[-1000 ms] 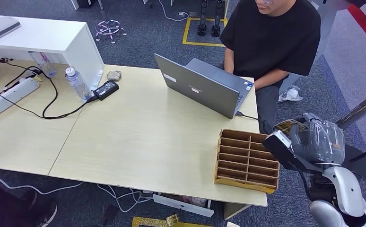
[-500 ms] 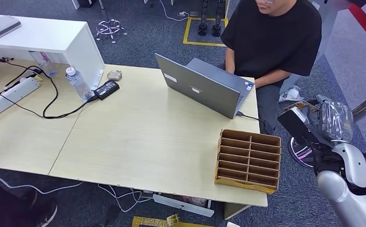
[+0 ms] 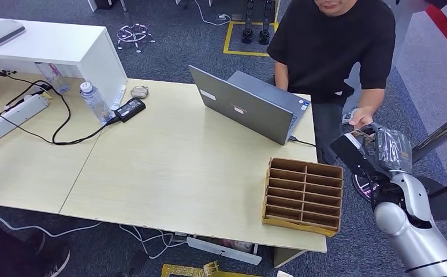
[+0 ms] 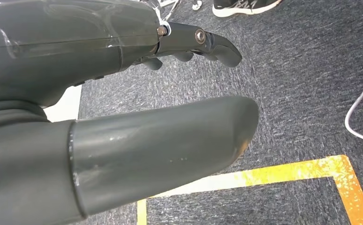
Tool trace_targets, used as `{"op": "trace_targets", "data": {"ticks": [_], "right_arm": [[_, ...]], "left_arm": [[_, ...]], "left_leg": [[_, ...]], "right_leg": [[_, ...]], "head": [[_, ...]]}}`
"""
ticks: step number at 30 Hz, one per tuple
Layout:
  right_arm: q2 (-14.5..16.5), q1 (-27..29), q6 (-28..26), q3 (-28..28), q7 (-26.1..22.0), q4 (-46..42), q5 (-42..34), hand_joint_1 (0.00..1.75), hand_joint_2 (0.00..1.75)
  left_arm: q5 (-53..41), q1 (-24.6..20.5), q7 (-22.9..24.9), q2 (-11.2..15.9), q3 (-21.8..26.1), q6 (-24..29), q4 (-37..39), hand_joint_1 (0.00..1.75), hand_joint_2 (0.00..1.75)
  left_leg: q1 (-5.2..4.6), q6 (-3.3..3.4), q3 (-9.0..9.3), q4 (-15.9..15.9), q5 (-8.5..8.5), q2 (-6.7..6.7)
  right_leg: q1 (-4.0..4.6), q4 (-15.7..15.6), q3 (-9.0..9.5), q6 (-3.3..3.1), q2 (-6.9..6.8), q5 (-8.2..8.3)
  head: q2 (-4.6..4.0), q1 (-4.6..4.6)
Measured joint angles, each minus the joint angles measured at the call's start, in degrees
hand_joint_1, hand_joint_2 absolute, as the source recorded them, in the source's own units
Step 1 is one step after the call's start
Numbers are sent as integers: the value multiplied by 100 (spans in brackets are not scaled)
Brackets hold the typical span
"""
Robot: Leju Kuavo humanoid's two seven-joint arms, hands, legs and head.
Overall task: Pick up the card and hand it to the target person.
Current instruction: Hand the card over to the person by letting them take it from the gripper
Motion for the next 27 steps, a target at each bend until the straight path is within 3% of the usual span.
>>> {"op": "trace_targets", "data": {"ticks": [12,15,17,21,27], "right_arm": [[140,-42,-30,142,0,242,-15,172,175],[164,-55,-32,144,21,294,12,140,175],[175,-58,-38,145,50,326,36,134,175],[182,-58,-50,150,132,397,138,0,175],[184,-58,-51,174,231,458,254,0,175]], "left_arm": [[-11,1,-16,0,0,-11,0,0,0],[-11,1,-13,0,0,-11,0,0,0],[-11,1,-14,0,0,-11,0,0,0],[-13,1,-18,0,0,-10,0,0,0],[-18,1,-31,0,0,-9,0,0,0]], "left_leg": [[0,1,0,0,1,0],[0,1,1,0,1,0],[0,1,1,0,1,0],[0,1,1,1,1,0],[0,1,1,0,1,0]], "right_leg": [[0,0,0,0,0,0],[0,0,0,0,0,0],[0,0,0,0,0,0],[0,0,0,0,1,0],[0,0,-1,0,1,0]], "head": [[0,0],[0,0],[0,0],[0,0],[0,0]]}}
